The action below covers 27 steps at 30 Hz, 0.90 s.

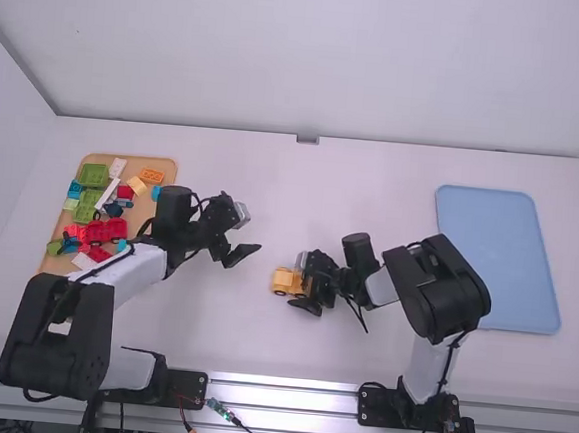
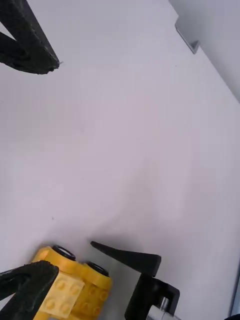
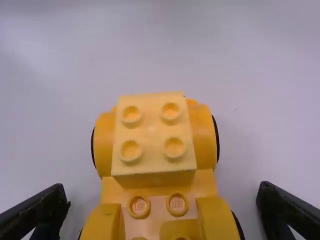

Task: Assemble lego blocks to make yellow taxi

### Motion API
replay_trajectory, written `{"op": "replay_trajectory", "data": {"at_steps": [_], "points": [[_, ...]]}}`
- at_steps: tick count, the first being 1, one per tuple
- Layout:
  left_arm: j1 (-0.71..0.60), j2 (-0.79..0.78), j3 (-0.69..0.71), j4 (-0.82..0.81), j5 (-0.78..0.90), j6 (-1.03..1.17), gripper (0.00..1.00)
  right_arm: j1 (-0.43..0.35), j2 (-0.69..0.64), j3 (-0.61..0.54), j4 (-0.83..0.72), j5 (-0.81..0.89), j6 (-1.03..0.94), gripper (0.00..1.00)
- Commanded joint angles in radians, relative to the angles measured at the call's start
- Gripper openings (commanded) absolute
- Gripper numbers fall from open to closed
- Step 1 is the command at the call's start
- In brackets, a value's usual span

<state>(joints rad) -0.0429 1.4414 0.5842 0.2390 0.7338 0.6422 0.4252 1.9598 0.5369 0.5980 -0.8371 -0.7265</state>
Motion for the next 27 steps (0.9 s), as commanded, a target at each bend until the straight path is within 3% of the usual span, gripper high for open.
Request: {"op": "replay_trajectory", "data": {"at_steps": [1, 12, 16, 27], "points": [[0.003, -0.018, -0.002, -0.006, 0.009, -0.011, 0.99, 0.000, -0.075, -0.010, -0.020, 0.003, 0.015, 0.99], [0.004, -0.018, -0.002, -0.006, 0.006, -0.011, 0.99, 0.000, -0.327, -0.025, -0.289, 0.195, 0.024, 0.99], [0.003, -0.018, -0.002, -0.003, -0.055, -0.056, 0.99, 0.000, -0.460, -0.025, -0.374, 0.355, 0.137, 0.99], [0.003, -0.018, -0.002, -0.023, -0.279, -0.183, 0.99, 0.000, -0.788, -0.025, -0.426, 0.638, 0.370, 0.99]]}}
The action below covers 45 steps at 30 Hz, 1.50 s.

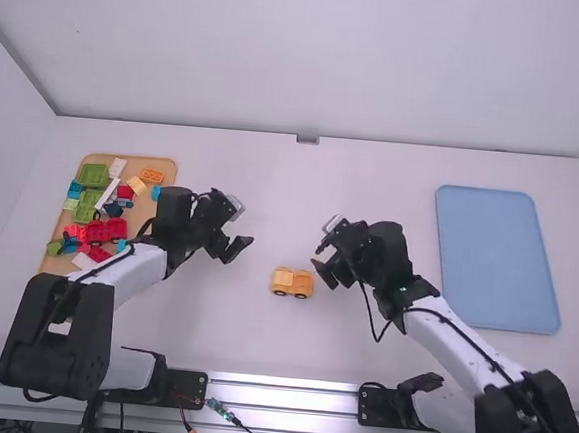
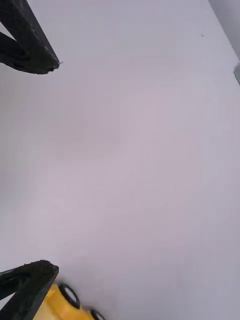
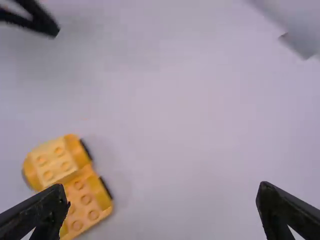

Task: Assemble lego blocks to make yellow taxi

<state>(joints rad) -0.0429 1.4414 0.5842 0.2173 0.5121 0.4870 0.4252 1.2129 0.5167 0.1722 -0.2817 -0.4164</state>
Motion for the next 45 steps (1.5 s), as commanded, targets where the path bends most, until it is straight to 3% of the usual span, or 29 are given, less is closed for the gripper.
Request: {"op": "replay_trajectory", "data": {"at_steps": [1, 4, 7, 14, 18, 26, 30, 36, 45], "points": [[0.004, -0.018, -0.002, 0.003, -0.063, -0.028, 0.99, 0.000, -0.077, -0.005, -0.002, 0.103, 0.058, 0.99], [0.004, -0.018, -0.002, 0.051, -0.138, -0.196, 0.99, 0.000, -0.125, -0.006, -0.011, 0.094, 0.055, 0.99], [0.004, -0.018, 0.006, 0.095, -0.369, -0.464, 0.99, 0.000, -0.167, -0.006, -0.017, 0.075, 0.097, 0.99], [0.004, -0.017, 0.213, -0.193, -0.492, -0.535, 0.99, -0.002, -0.156, 0.017, -0.046, 0.257, 0.203, 0.99], [0.010, -0.016, 0.317, -0.292, -0.658, -0.677, 0.99, -0.002, -0.102, 0.120, -0.189, 0.297, 0.211, 0.99], [0.145, 0.052, 0.500, -0.470, -0.573, -0.738, 0.99, -0.002, 0.053, 0.389, -0.515, 0.404, 0.271, 0.99], [0.241, 0.148, 0.621, -0.541, -0.536, -0.751, 0.99, -0.002, 0.107, 0.443, -0.544, 0.403, 0.270, 0.99], [0.332, 0.358, 0.888, -0.705, -0.467, -0.771, 0.99, 0.001, 0.134, 0.462, -0.544, 0.417, 0.271, 0.99], [0.357, 0.639, 1.296, -0.970, -0.486, -0.777, 0.99, 0.000, 0.134, 0.462, -0.544, 0.417, 0.265, 0.99]]}}
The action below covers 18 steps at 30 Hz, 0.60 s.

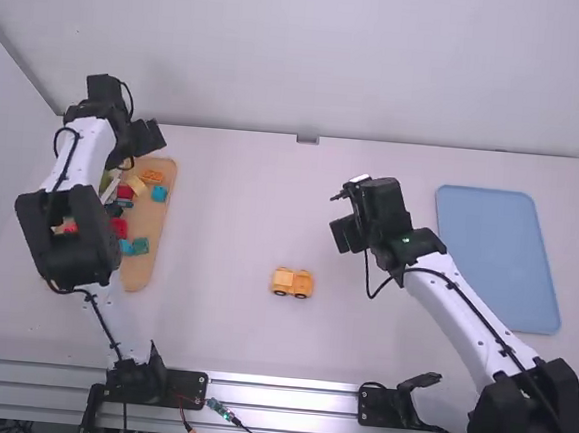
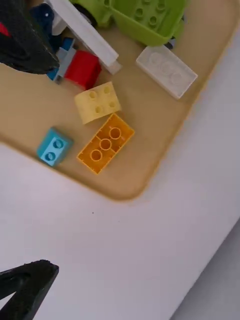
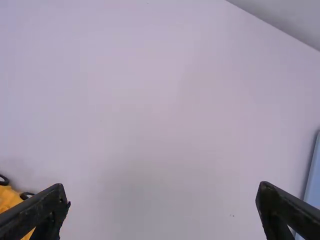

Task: Assemble lego blocks to make yellow taxi

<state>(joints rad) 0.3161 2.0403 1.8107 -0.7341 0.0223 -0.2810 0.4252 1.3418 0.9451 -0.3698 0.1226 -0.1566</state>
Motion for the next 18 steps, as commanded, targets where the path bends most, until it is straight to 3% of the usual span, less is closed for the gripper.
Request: {"op": "replay_trajectory", "data": {"at_steps": [1, 5, 9, 13, 17, 18], "points": [[-0.001, 0.082, 0.134, -0.067, -0.016, -0.019, 0.99, 0.000, 0.005, 0.034, -0.002, 0.009, -0.012, 0.99], [-0.001, 0.225, 0.333, -0.217, -0.041, -0.023, 0.99, 0.000, 0.005, 0.034, -0.002, 0.010, -0.027, 0.99], [0.002, 0.328, 0.439, -0.299, -0.043, -0.041, 0.99, 0.000, 0.005, 0.034, -0.002, 0.010, -0.027, 0.99], [0.018, 0.355, 0.434, -0.303, -0.050, -0.071, 0.78, 0.000, 0.005, 0.034, -0.002, 0.010, -0.027, 0.99], [0.042, 0.355, 0.406, -0.299, -0.050, -0.077, 0.47, 0.000, 0.005, 0.034, 0.003, 0.010, -0.027, 0.99], [0.057, 0.355, 0.398, -0.309, -0.048, -0.092, 0.46, 0.000, 0.005, 0.034, 0.007, 0.010, -0.027, 0.99]]}}
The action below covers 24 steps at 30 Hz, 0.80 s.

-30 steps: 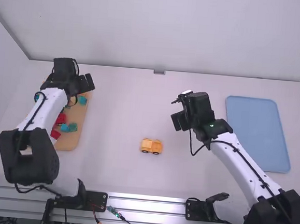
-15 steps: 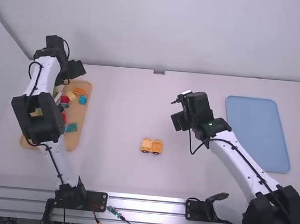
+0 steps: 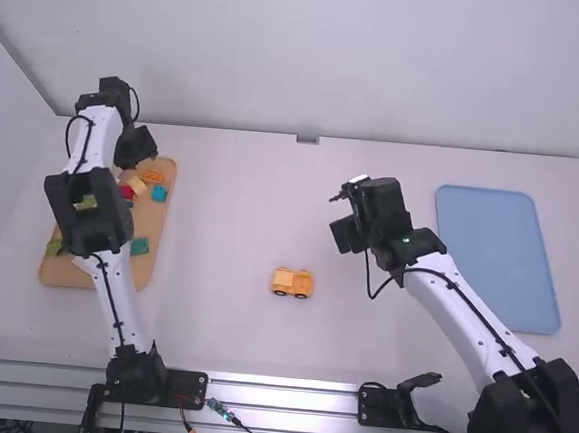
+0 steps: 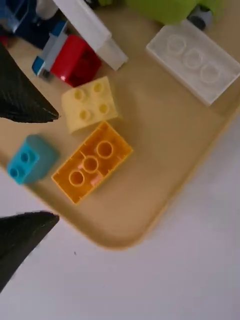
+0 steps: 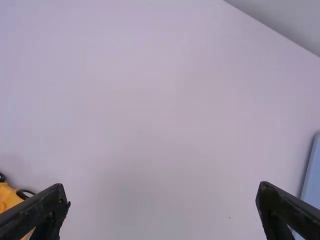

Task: Assemble lego blocks to make yellow taxi

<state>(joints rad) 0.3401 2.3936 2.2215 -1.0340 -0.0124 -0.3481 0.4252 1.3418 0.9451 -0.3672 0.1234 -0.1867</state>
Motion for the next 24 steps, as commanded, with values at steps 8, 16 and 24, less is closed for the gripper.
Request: {"op": "replay_trajectory", "data": {"at_steps": [8, 16, 24], "points": [[0.072, 0.002, -0.079, 0.014, -0.013, -0.025, 0.51, 0.001, 0.005, 0.030, 0.023, 0.009, 0.003, 0.99], [0.066, 0.002, -0.140, 0.092, -0.003, -0.023, 0.51, 0.001, 0.005, 0.030, 0.022, 0.008, 0.003, 0.99], [0.066, 0.002, -0.142, 0.093, -0.004, -0.023, 0.49, 0.000, 0.005, 0.030, 0.021, 0.008, 0.003, 0.99]]}}
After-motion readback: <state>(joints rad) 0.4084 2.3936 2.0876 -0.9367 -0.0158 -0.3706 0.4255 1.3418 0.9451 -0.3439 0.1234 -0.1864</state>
